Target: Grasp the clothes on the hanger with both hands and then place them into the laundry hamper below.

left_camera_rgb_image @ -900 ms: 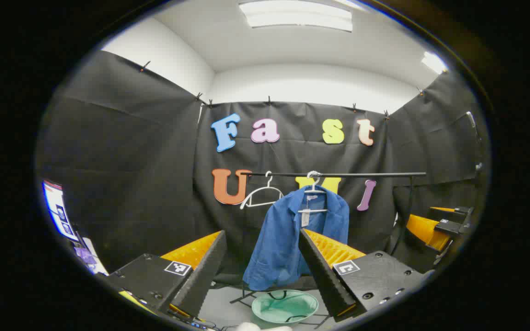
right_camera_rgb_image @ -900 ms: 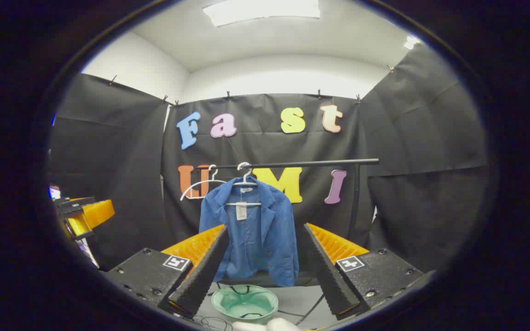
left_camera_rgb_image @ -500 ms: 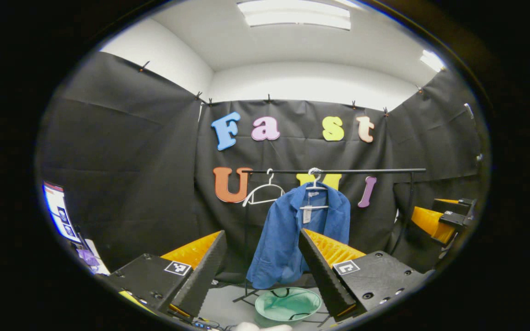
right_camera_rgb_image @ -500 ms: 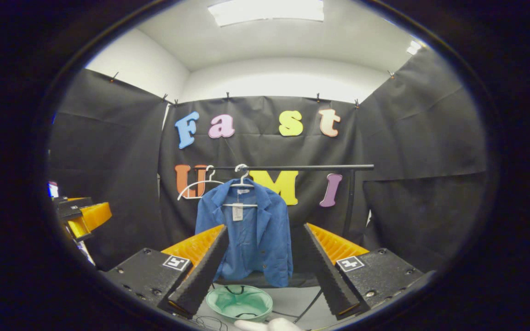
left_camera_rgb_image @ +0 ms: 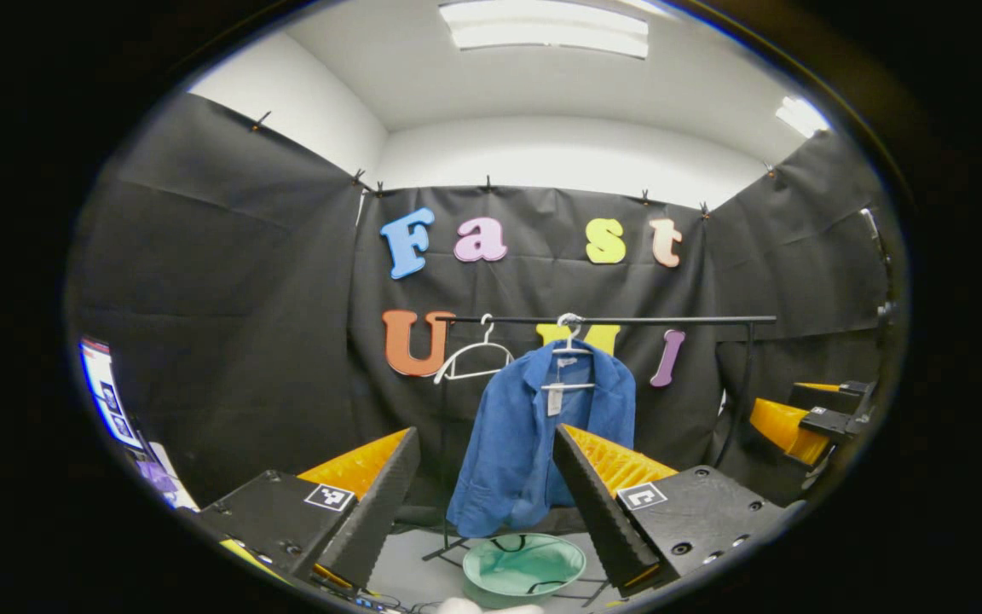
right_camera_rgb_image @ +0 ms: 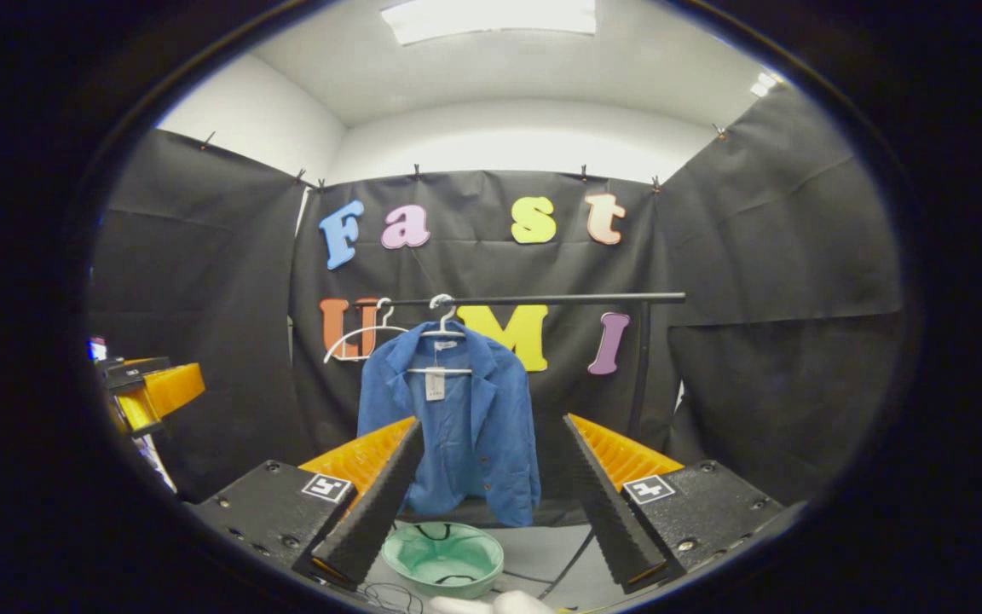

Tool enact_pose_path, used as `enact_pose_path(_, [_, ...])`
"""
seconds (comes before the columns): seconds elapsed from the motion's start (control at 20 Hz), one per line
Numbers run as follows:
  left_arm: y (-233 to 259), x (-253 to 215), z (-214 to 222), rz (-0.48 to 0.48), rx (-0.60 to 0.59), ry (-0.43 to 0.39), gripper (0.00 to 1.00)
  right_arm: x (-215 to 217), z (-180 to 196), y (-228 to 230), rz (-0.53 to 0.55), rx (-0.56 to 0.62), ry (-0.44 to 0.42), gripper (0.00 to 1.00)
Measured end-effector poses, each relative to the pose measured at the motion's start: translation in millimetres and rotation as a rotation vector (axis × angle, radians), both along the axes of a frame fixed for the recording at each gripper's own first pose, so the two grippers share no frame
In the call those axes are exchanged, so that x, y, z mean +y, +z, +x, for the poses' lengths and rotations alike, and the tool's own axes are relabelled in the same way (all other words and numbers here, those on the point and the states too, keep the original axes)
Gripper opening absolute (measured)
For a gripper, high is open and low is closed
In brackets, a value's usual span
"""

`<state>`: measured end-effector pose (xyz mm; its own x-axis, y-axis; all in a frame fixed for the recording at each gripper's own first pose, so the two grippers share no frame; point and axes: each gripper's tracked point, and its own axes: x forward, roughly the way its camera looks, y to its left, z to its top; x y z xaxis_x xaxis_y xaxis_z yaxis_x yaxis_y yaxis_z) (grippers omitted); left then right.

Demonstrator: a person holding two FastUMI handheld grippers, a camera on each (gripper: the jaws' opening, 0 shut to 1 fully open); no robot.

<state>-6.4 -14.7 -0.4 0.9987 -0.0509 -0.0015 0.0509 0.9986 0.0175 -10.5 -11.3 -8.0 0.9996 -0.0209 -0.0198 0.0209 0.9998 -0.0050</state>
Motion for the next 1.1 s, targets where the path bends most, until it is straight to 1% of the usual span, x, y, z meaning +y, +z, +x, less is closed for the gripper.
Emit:
enact_pose_path(0.3, [-8.8,-18.5,14.1,-0.007,0.012,-0.016,1.0,-6.3,16.6,-10.4,-0.012,0.004,0.02,1.0])
enact_pose_path(0.55, [-15.6,-37.6,45.5,0.021,-0.015,-0.019,1.0,-15.8,56.0,-29.7,0.015,0.04,0.056,1.0])
enact_pose_path(0.7, [-29.9,-53.3,75.6,0.032,-0.006,-0.022,1.0,-23.0,89.9,-38.7,0.028,0.046,0.076,1.0])
enact_pose_path(0.85, [-47.5,-63.0,109.1,0.049,0.015,-0.001,1.0,-29.0,127.4,-52.6,0.034,0.064,0.098,1.0])
enact_pose_path(0.9, [-53.8,-68.2,120.3,0.041,0.024,-0.004,1.0,-31.3,142.1,-55.7,0.039,0.07,0.107,1.0])
enact_pose_path(1.0, [-60.6,-78.3,143.5,0.023,0.017,-0.012,1.0,-36.4,172.6,-65.3,0.042,0.083,0.119,1.0])
enact_pose_path(1.1, [-64.1,-85.7,169.0,0.026,-0.012,-0.016,1.0,-40.3,204.7,-74.2,0.038,0.093,0.131,1.0])
